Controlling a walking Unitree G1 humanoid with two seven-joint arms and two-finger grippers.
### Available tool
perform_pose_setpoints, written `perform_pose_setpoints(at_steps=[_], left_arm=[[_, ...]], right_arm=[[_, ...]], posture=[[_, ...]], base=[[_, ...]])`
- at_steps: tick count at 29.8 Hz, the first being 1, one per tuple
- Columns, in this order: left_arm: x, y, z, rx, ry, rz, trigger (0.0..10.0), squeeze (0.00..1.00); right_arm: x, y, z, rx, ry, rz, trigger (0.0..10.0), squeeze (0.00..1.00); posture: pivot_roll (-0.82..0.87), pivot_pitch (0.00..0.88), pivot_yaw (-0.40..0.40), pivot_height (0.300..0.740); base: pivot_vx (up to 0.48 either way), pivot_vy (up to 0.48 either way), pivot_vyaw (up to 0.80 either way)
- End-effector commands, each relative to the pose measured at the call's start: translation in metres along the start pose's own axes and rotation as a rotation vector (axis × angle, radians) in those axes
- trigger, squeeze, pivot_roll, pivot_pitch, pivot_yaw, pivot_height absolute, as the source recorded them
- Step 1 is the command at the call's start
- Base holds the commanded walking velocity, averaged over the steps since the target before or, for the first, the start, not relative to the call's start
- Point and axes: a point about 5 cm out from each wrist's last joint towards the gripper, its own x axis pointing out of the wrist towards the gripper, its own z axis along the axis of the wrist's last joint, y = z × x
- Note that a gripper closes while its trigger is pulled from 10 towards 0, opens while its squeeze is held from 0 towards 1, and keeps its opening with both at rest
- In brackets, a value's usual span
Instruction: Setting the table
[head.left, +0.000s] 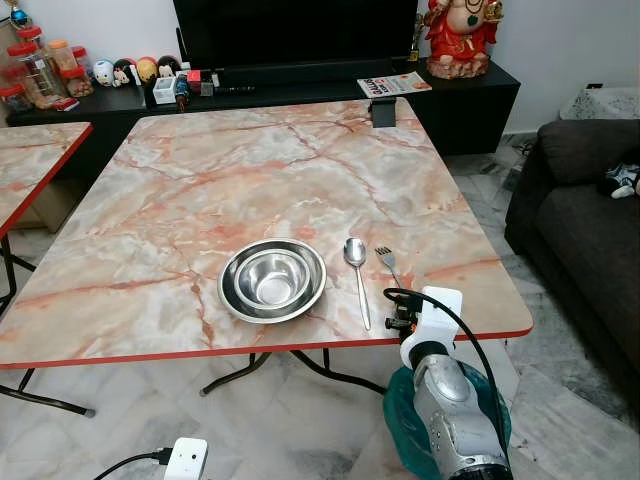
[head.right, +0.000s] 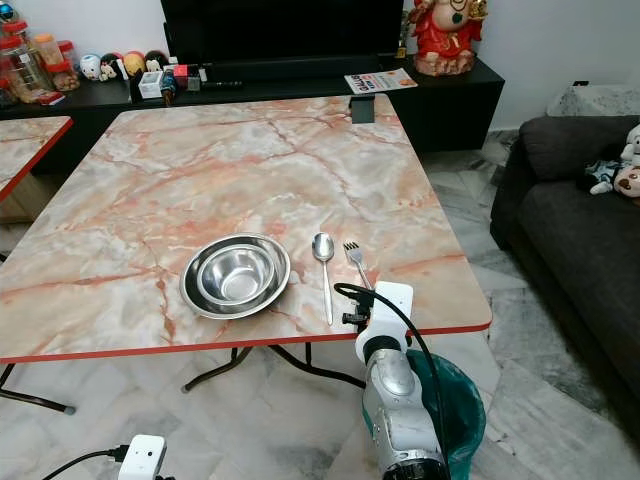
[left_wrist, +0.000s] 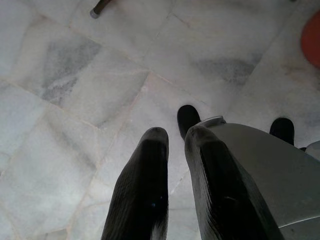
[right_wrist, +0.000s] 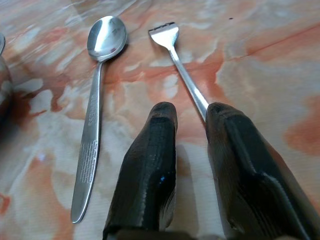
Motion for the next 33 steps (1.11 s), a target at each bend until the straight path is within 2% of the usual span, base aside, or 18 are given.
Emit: perform_pose_setpoints(at_steps=[1,6,10,14,16,19,29,33], left_arm=[[-0.001,0.003,-0.004,0.012,0.021,-0.001,10.0,0.00],[-0.002,0.003,-0.005,0.012,0.022,-0.003,10.0,0.00],[-0.002,0.003,-0.004,0.012,0.018,-0.003,10.0,0.00],[-0.001,0.003,-0.004,0.012,0.016,-0.005,10.0,0.00],[-0.001,0.003,-0.004,0.015,0.017,-0.008,10.0,0.00],[-0.001,0.003,-0.004,0.018,0.018,-0.012,10.0,0.00],[-0.001,0.000,-0.003,0.027,0.021,-0.023,10.0,0.00],[-0.001,0.000,-0.003,0.028,0.021,-0.024,10.0,0.00]], right_arm=[[0.003,0.012,0.001,0.018,0.006,0.037,10.0,0.00],[0.003,0.015,0.002,0.016,0.005,0.047,10.0,0.00],[0.002,0.012,0.009,0.034,-0.040,0.015,10.0,0.00],[0.000,0.005,0.010,0.023,-0.054,-0.020,10.0,0.00],[-0.005,-0.006,0.005,-0.012,-0.042,-0.059,10.0,0.00],[-0.011,-0.011,0.001,-0.028,-0.032,-0.069,10.0,0.00],[-0.019,-0.016,-0.001,-0.027,-0.017,-0.082,10.0,0.00],[-0.018,-0.012,-0.001,-0.019,0.001,-0.055,10.0,0.00]], posture=[[0.02,0.025,0.061,0.740],[0.02,0.024,0.061,0.740],[0.02,0.024,0.063,0.740],[0.01,0.027,0.065,0.740],[0.01,0.028,0.066,0.740],[0.00,0.029,0.066,0.740],[-0.01,0.025,0.065,0.740],[-0.01,0.025,0.065,0.740]], base=[[0.000,0.000,0.00],[0.000,0.000,0.00],[0.000,0.000,0.00],[0.000,0.000,0.00],[0.000,0.000,0.00],[0.000,0.000,0.00],[0.000,0.000,0.00],[0.000,0.000,0.00]])
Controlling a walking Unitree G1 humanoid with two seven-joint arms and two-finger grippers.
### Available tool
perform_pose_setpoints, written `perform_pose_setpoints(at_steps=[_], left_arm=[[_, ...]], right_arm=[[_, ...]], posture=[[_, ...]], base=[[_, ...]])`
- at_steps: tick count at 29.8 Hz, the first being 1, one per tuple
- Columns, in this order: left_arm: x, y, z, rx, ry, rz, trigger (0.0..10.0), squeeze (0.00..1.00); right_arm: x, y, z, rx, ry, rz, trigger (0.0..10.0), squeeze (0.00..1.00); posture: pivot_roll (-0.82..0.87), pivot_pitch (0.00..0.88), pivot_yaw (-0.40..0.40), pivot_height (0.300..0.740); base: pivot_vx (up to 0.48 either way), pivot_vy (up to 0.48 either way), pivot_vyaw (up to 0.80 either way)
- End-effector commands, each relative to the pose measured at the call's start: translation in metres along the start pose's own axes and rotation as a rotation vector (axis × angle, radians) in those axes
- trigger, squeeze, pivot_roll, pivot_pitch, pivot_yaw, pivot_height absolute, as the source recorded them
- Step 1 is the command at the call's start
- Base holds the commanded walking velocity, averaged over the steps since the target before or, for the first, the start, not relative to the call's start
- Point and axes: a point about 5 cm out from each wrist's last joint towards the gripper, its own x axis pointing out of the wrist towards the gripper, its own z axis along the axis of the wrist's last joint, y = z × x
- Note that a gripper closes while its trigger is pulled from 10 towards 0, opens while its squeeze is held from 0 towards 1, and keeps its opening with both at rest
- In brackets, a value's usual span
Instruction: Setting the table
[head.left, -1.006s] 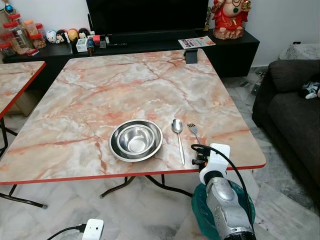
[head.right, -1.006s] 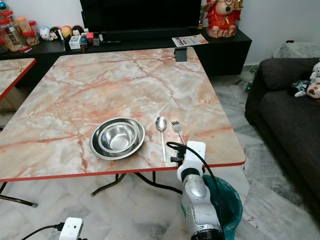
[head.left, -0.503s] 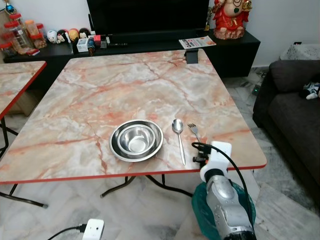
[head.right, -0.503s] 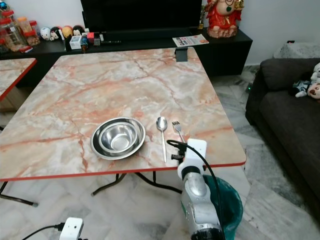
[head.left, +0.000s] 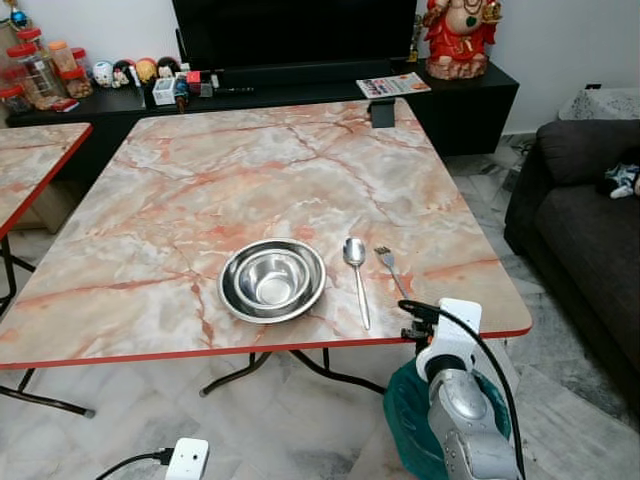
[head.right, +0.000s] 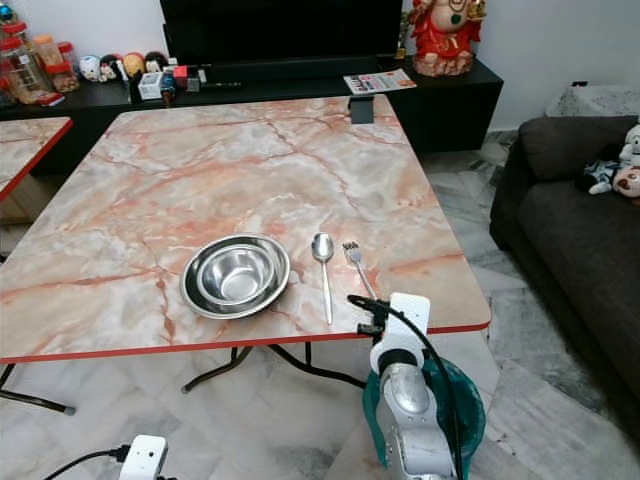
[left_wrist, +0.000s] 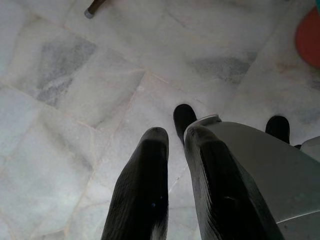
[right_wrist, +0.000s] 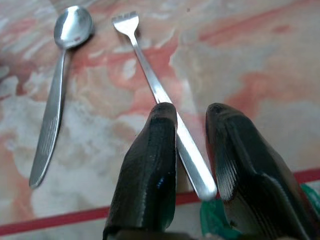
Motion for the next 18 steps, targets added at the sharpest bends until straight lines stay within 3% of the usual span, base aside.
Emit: perform_pose_setpoints(at_steps=[1,18], left_arm=[[-0.0005,0.0013,-0.0020,0.023,0.018,-0.004,10.0,0.00],[-0.0011,0.0034,-0.0030,0.020,0.020,0.000,10.0,0.00]], right_arm=[[0.0001,0.0078,0.0045,0.005,0.001,0.032,10.0,0.00],[0.0025,0.0128,0.0024,0.026,0.043,0.032,10.0,0.00]], posture=[[0.00,0.026,0.065,0.740],[0.00,0.030,0.067,0.740]], base=[[0.000,0.000,0.00],[0.000,0.000,0.00]])
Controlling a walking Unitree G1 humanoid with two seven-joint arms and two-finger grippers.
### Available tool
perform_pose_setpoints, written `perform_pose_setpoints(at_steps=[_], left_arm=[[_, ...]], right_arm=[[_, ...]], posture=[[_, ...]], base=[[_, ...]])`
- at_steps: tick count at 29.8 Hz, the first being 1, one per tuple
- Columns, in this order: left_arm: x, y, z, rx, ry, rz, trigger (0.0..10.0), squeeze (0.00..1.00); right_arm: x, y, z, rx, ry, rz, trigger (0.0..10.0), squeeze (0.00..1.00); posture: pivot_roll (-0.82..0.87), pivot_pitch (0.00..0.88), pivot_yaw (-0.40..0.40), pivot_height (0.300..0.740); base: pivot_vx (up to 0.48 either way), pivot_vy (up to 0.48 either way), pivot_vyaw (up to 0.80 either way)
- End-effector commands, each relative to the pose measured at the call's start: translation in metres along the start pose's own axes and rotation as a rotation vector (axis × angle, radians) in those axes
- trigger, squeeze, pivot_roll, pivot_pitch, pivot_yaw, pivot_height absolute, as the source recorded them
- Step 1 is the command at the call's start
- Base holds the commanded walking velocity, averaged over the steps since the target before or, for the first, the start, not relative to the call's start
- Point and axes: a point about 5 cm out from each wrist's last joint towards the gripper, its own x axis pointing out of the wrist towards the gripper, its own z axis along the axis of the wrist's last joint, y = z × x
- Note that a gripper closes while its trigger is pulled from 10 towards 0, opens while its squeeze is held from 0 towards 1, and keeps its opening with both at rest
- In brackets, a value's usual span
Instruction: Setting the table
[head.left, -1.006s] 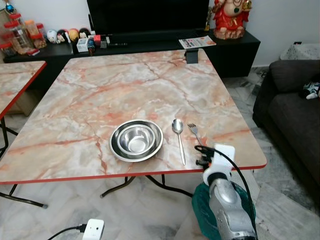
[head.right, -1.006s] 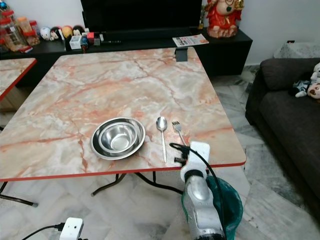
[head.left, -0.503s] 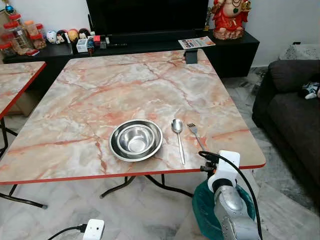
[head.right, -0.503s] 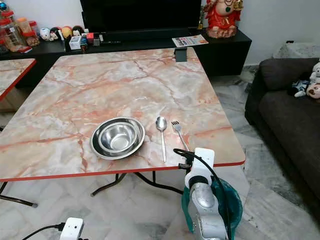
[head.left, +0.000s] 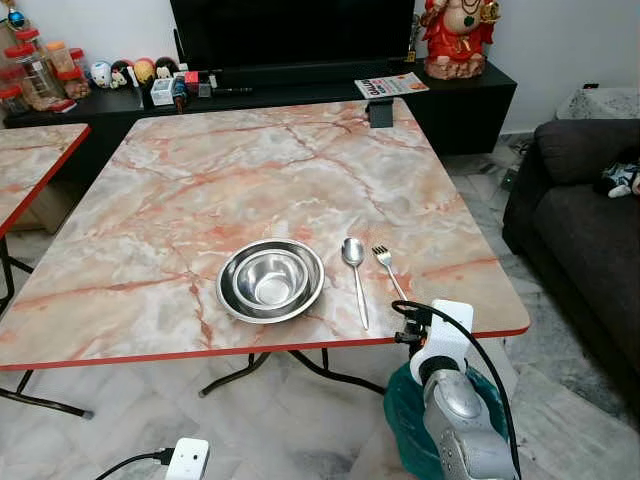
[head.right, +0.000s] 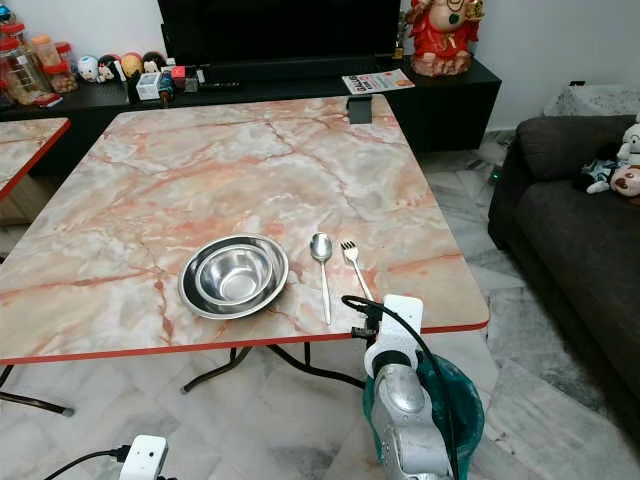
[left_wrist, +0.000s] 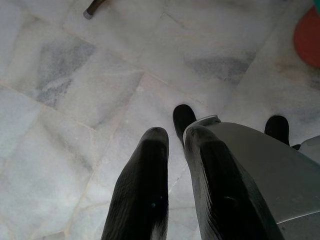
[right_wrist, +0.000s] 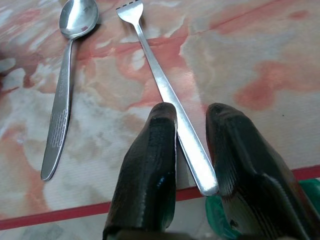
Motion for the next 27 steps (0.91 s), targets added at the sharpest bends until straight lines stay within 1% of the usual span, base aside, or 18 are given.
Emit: perform_pose_setpoints(at_steps=[1,15,18,19,21,22,27], left_arm=[[-0.001,0.003,-0.003,0.020,0.020,0.002,10.0,0.00],[-0.002,0.004,-0.005,0.018,0.026,0.001,10.0,0.00],[-0.002,0.003,-0.005,0.017,0.025,0.000,10.0,0.00],[-0.002,0.003,-0.005,0.016,0.025,0.001,10.0,0.00],[-0.002,0.003,-0.005,0.016,0.024,0.001,10.0,0.00],[-0.002,0.003,-0.005,0.015,0.023,0.000,10.0,0.00],[-0.001,0.001,-0.004,0.015,0.022,-0.004,10.0,0.00]], right_arm=[[0.002,0.006,0.002,0.013,0.009,0.016,10.0,0.00],[0.006,0.019,0.006,0.038,0.010,0.066,10.0,0.00],[0.006,0.022,0.012,0.061,-0.035,0.082,10.0,0.00],[0.005,0.022,0.018,0.062,-0.091,0.090,10.0,0.00],[0.004,0.022,0.023,0.055,-0.126,0.096,10.0,0.00],[0.003,0.022,0.027,0.041,-0.162,0.100,10.0,0.00],[0.002,0.017,0.030,0.037,-0.189,0.078,10.0,0.00]], posture=[[0.00,0.030,0.067,0.740],[0.01,0.030,0.066,0.740],[0.01,0.030,0.064,0.740],[0.01,0.030,0.064,0.740],[0.01,0.030,0.064,0.740],[0.01,0.030,0.065,0.740],[0.00,0.030,0.064,0.740]], base=[[0.000,0.000,0.00],[0.000,0.000,0.00],[0.000,0.000,0.00],[0.000,0.000,0.00],[0.000,0.000,0.00],[0.000,0.000,0.00],[0.000,0.000,0.00]])
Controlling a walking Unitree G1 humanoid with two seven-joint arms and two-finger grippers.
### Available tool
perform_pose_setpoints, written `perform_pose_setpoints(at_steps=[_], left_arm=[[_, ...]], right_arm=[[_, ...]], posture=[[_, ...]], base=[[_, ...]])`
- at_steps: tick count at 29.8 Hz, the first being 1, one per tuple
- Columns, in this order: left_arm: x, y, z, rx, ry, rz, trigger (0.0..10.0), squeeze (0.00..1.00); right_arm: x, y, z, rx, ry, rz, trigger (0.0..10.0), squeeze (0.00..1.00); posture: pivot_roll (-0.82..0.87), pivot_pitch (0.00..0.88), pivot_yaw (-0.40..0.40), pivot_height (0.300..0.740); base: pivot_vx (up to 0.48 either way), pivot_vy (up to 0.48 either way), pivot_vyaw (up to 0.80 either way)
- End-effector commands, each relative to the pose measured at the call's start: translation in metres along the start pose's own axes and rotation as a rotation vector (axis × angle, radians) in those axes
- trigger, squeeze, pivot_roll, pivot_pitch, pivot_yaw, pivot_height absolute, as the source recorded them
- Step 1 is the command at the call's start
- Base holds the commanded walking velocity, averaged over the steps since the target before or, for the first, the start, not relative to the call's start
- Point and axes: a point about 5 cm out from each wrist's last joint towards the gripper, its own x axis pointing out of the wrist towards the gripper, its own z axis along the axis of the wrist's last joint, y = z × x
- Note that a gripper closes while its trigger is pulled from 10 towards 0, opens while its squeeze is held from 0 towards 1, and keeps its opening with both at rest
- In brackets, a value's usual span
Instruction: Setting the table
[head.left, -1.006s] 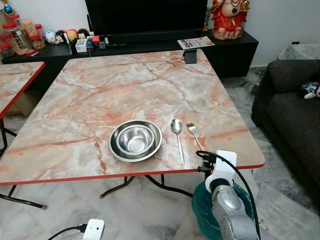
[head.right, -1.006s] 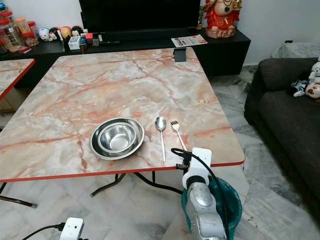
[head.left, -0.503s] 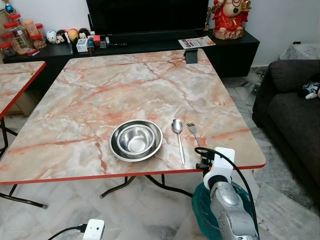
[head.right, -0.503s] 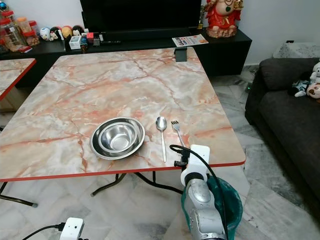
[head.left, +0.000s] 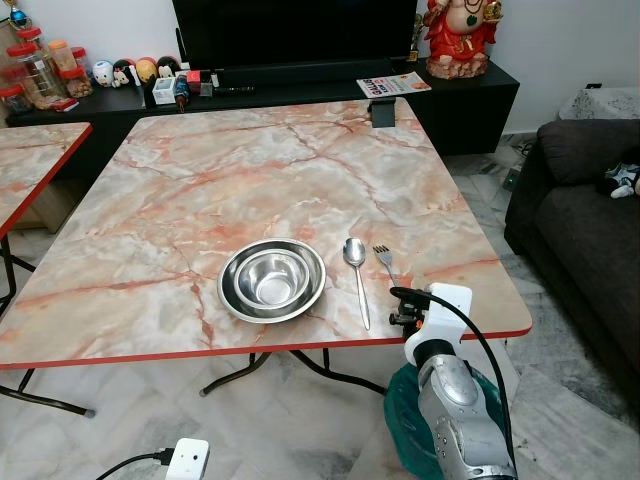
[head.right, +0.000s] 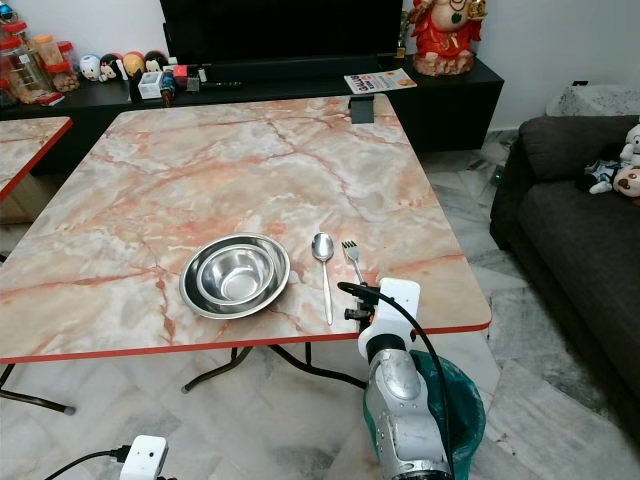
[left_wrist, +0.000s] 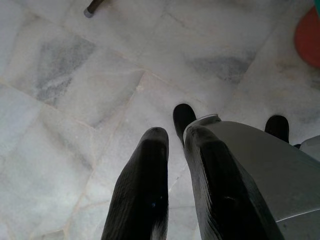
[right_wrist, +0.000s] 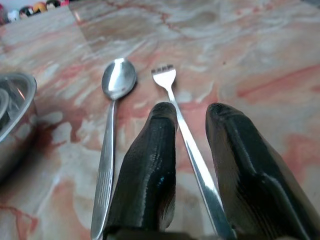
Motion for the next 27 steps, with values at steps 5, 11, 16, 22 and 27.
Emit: perform_pose_setpoints(at_steps=[5,11,16,22,27], left_arm=[[-0.001,0.000,-0.002,0.014,0.009,0.002,10.0,0.00],[0.000,0.003,0.008,-0.011,-0.071,0.066,10.0,0.00],[0.000,0.004,0.012,-0.008,-0.106,0.083,10.0,0.00],[0.000,0.003,0.011,-0.047,-0.100,0.092,10.0,0.00],[0.001,0.001,0.010,-0.041,-0.098,0.086,10.0,0.00]], right_arm=[[-0.002,0.003,0.009,-0.074,-0.116,0.035,10.0,0.00],[-0.007,-0.009,0.001,-0.226,-0.184,0.001,10.0,0.00],[-0.006,-0.009,0.010,-0.221,-0.236,-0.002,10.0,0.00],[0.003,-0.002,0.021,-0.224,-0.279,0.018,10.0,0.00],[0.005,0.003,0.022,-0.224,-0.280,0.051,10.0,0.00]], posture=[[0.00,0.026,0.062,0.740],[0.00,0.021,0.060,0.740],[-0.01,0.016,0.058,0.740],[-0.01,0.000,0.044,0.740],[-0.01,0.000,0.032,0.740]], base=[[0.000,0.000,0.00],[0.000,0.000,0.00],[0.000,0.000,0.00],[0.000,0.160,0.00],[0.000,0.480,0.00]])
